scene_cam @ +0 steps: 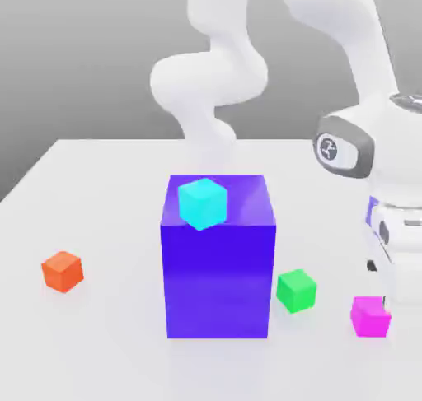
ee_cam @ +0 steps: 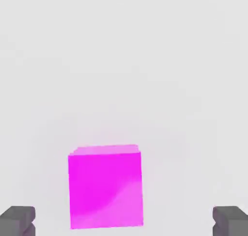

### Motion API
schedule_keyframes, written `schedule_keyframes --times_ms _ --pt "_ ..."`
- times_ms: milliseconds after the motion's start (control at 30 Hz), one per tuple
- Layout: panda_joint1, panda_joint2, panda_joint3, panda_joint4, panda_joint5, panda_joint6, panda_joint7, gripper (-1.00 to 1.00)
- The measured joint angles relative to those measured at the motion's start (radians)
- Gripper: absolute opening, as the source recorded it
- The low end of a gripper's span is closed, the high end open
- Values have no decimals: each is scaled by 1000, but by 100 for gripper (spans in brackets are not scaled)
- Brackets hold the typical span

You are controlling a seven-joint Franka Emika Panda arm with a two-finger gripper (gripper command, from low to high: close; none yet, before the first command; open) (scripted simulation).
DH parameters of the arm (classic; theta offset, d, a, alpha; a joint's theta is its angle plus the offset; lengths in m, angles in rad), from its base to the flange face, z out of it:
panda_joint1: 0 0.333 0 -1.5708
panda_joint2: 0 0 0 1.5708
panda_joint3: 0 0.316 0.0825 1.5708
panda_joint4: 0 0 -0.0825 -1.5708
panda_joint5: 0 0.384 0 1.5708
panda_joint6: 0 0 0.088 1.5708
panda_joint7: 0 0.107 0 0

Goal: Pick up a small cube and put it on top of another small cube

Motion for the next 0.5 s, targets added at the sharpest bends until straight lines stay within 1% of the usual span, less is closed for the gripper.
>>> schedule_keyframes --times_ms 67,100,333,500 --pt "22 72 -25 14 -21 57 14 0" --pt "30 100 -35 19 -28 79 19 -100" --pt "31 103 -36 20 -30 80 21 -100" --pt "3 -54 5 -13 29 -44 -24 -100"
